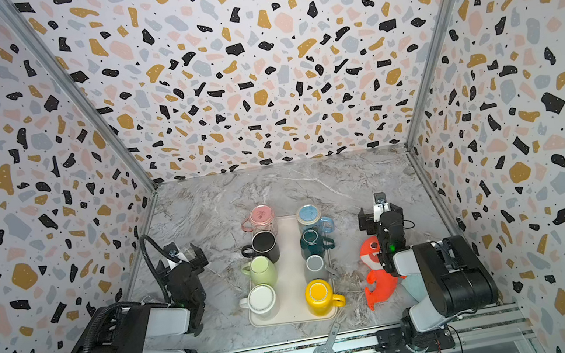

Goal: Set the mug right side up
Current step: 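Raise both arms from rest and move the right gripper toward the tray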

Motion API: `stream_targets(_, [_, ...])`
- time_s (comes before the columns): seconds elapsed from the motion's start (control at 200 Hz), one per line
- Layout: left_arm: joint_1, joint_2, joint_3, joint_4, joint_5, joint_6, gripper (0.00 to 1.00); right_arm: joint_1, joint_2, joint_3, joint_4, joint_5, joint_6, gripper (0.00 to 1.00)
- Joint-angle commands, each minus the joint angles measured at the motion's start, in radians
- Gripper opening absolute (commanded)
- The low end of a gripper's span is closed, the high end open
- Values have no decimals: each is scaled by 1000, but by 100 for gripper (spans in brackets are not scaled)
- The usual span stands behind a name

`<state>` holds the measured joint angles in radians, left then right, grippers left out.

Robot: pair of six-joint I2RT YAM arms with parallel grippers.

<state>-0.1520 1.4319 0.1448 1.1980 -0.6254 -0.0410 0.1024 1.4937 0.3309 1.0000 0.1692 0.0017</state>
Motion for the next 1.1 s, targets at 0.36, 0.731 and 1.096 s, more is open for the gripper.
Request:
stream_targets(0.36, [5, -10, 12, 58, -1, -11, 100, 3, 510, 728, -844, -146, -46, 99])
stream_targets(0.731, [5, -10, 12, 54, 1, -9, 95, -40, 401, 614, -724, -295, -55, 99])
stream_targets(1.096, [5, -10, 13, 55, 1, -11, 100, -20, 157, 344, -438, -56, 12, 99])
